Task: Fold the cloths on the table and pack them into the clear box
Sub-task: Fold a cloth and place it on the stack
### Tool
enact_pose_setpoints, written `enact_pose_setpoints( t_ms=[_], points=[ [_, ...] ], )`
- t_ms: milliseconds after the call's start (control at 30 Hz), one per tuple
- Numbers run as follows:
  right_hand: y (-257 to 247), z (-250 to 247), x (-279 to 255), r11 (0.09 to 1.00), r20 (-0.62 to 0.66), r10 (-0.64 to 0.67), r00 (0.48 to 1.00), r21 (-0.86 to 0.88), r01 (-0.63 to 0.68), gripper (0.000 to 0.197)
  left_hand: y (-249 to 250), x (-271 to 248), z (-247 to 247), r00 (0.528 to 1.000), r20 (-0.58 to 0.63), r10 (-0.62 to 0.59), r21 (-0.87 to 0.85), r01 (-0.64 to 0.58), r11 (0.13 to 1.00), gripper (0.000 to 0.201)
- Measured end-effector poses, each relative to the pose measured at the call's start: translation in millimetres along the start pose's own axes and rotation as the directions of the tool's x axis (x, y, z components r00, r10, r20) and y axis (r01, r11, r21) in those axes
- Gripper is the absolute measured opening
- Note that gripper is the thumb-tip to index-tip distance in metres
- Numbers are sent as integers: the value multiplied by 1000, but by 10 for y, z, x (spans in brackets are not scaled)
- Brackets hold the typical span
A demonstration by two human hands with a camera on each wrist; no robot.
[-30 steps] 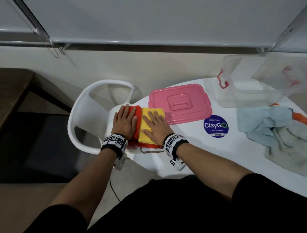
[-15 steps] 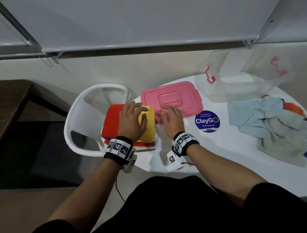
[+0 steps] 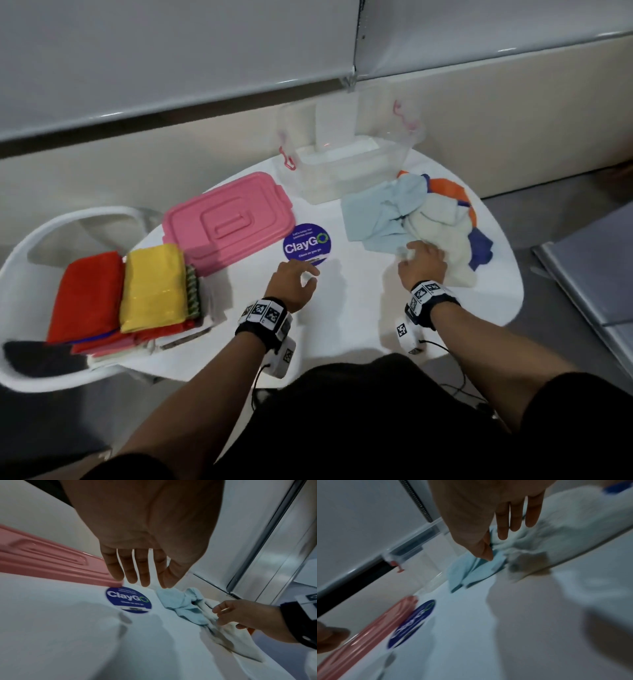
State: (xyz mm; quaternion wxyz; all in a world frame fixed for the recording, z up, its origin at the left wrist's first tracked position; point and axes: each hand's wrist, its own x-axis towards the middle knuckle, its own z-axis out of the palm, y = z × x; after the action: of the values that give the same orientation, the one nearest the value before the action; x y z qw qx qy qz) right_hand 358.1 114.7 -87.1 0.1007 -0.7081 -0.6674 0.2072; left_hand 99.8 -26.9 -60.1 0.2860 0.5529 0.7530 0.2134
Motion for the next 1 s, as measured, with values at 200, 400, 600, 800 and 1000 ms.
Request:
enact_pose_setpoints(
  t_ms=[200, 400, 600, 800, 1000],
  points=[
    [652, -217, 222, 965, 268, -22, 963, -246, 90, 62, 589, 438, 467, 985, 172, -7, 70, -5, 998, 20],
    [958, -207, 223, 969, 198, -189, 962, -120, 215, 29, 1098, 713, 1014, 942, 327, -83, 165, 30, 986, 33],
    [761, -502, 366, 909, 110, -320, 941, 314, 273, 32, 1511, 837, 1265, 932, 362, 3, 91, -39, 995, 88],
    [355, -966, 454, 780, 118, -322, 939, 596, 193, 29, 1794, 1170, 938, 962, 58, 266, -99, -259, 961, 55],
    [28, -1325, 439, 779, 22, -369, 929, 552, 296, 32, 1925, 1213, 294, 930, -94, 356, -240, -368, 898, 24]
  ],
)
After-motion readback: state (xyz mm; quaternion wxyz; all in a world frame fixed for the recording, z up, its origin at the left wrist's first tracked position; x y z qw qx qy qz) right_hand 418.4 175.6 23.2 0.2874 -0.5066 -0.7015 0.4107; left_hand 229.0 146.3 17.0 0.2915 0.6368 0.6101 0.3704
